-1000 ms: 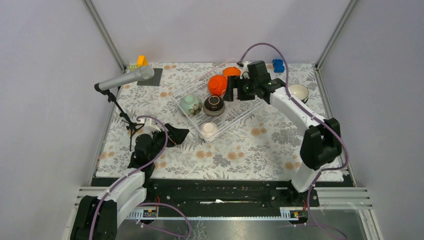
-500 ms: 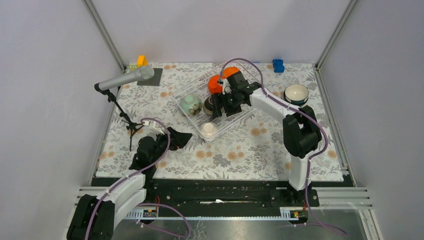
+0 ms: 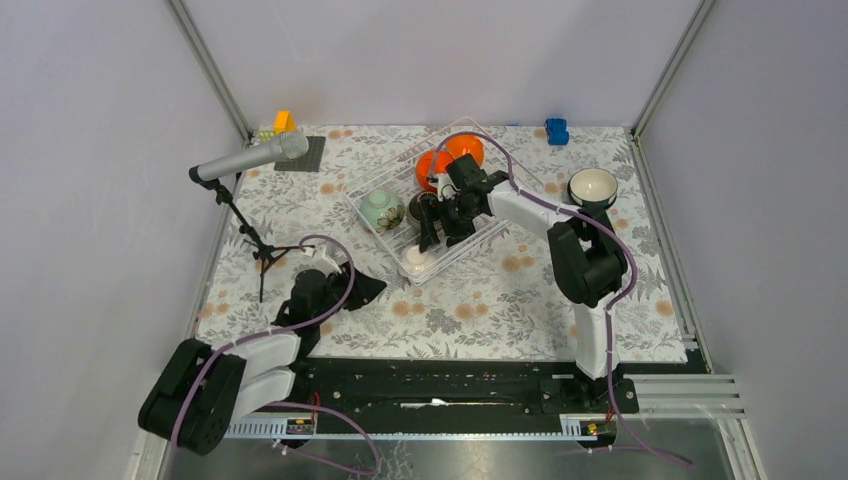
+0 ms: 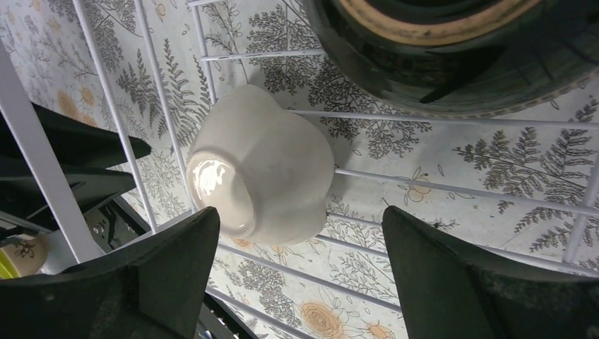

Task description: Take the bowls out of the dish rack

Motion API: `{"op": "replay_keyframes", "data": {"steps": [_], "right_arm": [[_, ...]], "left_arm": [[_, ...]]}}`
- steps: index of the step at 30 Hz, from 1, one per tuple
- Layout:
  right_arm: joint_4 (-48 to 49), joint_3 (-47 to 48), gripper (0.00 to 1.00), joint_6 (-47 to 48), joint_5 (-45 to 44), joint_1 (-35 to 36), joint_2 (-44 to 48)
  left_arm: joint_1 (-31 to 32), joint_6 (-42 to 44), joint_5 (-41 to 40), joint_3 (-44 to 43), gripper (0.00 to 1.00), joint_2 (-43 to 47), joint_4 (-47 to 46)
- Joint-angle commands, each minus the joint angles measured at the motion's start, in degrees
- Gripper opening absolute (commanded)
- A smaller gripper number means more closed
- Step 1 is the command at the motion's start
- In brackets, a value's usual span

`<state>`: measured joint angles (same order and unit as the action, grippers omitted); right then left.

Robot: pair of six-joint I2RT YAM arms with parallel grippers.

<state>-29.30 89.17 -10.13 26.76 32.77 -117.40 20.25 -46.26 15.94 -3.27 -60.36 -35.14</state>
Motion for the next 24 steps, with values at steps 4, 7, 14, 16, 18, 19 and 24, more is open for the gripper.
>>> {"op": "replay_keyframes", "data": {"steps": [4,7,14,16,18,19,24], "right_arm": [[1.8,1.0,0.92,-0.4,3.6,0.8,-1.3],[2.4,1.0,0.92,-1.1,4.2,0.8,-1.8],[2.6,1.0,0.92,-1.6,3.8,0.8,-2.1],[2.6,0.9,0.92,-1.6,3.9,0.8,-2.3],[2.4,0.9,0.93,-1.5,4.0,0.8,-2.6],[2.3,0.9,0.93,-1.3,4.0,0.8,-2.8],[2.2,0.7,0.93,-1.2,4.1,0.8,-3.6]], "left_arm": [[2.0,-3.8,-4.2,-5.1,0.36,-8.3,-9.6],[3.2,-5.2,-5.8,-6.0,0.35,-11.9,-13.0],[5.0,-9.4,-5.9,-8.5,0.29,-22.6,-23.2],[5.5,-10.3,-5.5,-9.5,0.27,-25.5,-25.3],[5.8,-11.1,-5.4,-10.2,0.27,-27.7,-27.3],[6.0,-11.5,-5.4,-10.5,0.27,-28.9,-28.1],[6.8,-12.6,-5.4,-11.8,0.26,-32.8,-31.6]]}}
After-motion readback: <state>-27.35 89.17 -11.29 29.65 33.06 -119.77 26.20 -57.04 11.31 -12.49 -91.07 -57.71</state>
